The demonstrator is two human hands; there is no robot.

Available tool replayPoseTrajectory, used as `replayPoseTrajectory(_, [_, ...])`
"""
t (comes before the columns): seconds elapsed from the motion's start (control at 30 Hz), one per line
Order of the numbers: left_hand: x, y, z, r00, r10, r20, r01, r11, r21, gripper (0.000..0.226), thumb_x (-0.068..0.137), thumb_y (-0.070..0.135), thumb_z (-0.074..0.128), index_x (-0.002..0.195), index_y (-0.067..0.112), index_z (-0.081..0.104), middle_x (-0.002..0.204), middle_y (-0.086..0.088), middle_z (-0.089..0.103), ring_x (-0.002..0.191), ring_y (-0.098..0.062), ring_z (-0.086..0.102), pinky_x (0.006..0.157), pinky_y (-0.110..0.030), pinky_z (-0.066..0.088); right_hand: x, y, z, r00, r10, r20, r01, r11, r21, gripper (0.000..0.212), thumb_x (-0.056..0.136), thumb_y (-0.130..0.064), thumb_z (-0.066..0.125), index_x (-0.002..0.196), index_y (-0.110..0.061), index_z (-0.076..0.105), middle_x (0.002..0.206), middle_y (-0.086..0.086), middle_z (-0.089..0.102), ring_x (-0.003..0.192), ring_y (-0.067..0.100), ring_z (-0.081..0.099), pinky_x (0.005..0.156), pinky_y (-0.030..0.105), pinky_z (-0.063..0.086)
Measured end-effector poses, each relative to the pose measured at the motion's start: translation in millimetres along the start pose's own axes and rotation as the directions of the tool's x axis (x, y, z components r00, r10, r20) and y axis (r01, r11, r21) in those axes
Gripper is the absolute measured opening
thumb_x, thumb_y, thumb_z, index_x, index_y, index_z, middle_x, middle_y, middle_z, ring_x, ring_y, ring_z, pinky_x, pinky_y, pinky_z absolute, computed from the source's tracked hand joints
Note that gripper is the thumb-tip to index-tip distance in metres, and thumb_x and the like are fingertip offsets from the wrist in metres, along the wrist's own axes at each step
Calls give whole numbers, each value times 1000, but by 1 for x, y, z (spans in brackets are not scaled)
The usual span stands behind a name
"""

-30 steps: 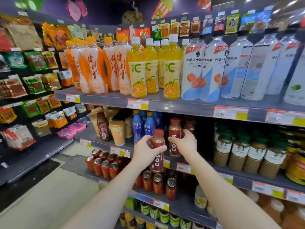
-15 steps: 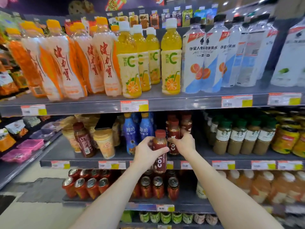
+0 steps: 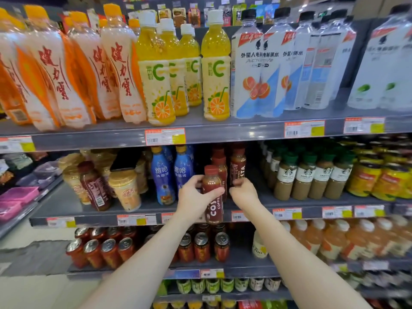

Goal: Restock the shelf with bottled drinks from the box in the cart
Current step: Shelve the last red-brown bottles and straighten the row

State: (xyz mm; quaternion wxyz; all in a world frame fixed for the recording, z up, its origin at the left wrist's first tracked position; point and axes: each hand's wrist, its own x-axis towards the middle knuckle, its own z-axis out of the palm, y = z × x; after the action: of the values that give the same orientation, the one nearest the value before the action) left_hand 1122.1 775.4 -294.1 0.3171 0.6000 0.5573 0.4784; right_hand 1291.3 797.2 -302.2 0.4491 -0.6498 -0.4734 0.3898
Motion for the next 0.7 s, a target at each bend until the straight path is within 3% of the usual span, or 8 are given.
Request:
replayPoseTrajectory(0.1, [-1, 17, 19, 1000, -7, -6, 6, 1000, -19, 54, 67, 44, 94, 112, 34, 65, 99, 14, 72, 90, -1, 70, 81, -25, 58, -8, 8, -24, 971, -24, 237, -11, 989, 145, 41, 83, 6, 53, 120, -10, 61, 114, 12, 70, 96, 19, 70, 75, 28, 55])
replayPoseTrajectory(0.2, [-3, 33, 39, 1000, -1, -10, 1, 999, -40, 44, 70, 35, 94, 105, 34, 67, 91, 15, 73, 79, 6, 69, 68, -10, 51, -14, 13, -48, 895, -139, 424, 56, 978, 203, 56, 77, 3, 68, 130, -13, 58, 117, 13, 71, 101, 21, 74, 82, 36, 61])
replayPoseTrajectory(0.3, [-2, 43, 58, 1000, 24, -16, -24, 1000, -3, 45, 67, 40, 94, 105, 37, 69, 88, 16, 74, 80, 10, 68, 73, -17, 56, -9, 11, -64, 907, -227, 354, 213, 974, 79, 52, 74, -19, 84, 121, -24, 62, 109, 1, 75, 98, 13, 74, 86, 35, 61])
replayPoseTrajectory(0.43, [0, 52, 78, 994, 84, -67, -79, 995, 64, 52, 69, 50, 91, 114, 36, 70, 94, 18, 72, 87, 8, 67, 80, -23, 59, 6, 12, -70, 944, -256, 207, 256, 966, 28, 48, 67, -38, 84, 110, -29, 65, 100, -6, 76, 92, 11, 73, 84, 40, 61])
replayPoseTrajectory(0.53, [1, 53, 81, 974, 155, -163, -131, 980, 152, 45, 78, 57, 81, 113, 30, 70, 103, 17, 69, 91, 3, 65, 79, -23, 56, 16, 13, -71, 960, -239, 146, 237, 971, 32, 46, 77, -33, 86, 115, -28, 61, 103, -8, 73, 93, 7, 70, 83, 33, 59])
replayPoseTrajectory(0.63, [-1, 39, 76, 943, 181, -280, -119, 967, 224, 26, 89, 45, 75, 101, 26, 64, 101, 12, 62, 87, -3, 64, 77, -28, 55, 24, 15, -68, 966, -238, 101, 238, 971, 7, 52, 79, -31, 86, 122, -24, 58, 104, -10, 70, 94, 8, 68, 85, 31, 57])
replayPoseTrajectory(0.7, [1, 25, 73, 936, 145, -321, -56, 961, 273, 26, 91, 37, 74, 104, 23, 58, 105, 6, 56, 89, -9, 64, 79, -31, 55, 29, 17, -64, 966, -240, 95, 240, 971, 11, 49, 81, -29, 85, 121, -24, 57, 103, -10, 68, 97, 11, 68, 84, 29, 55])
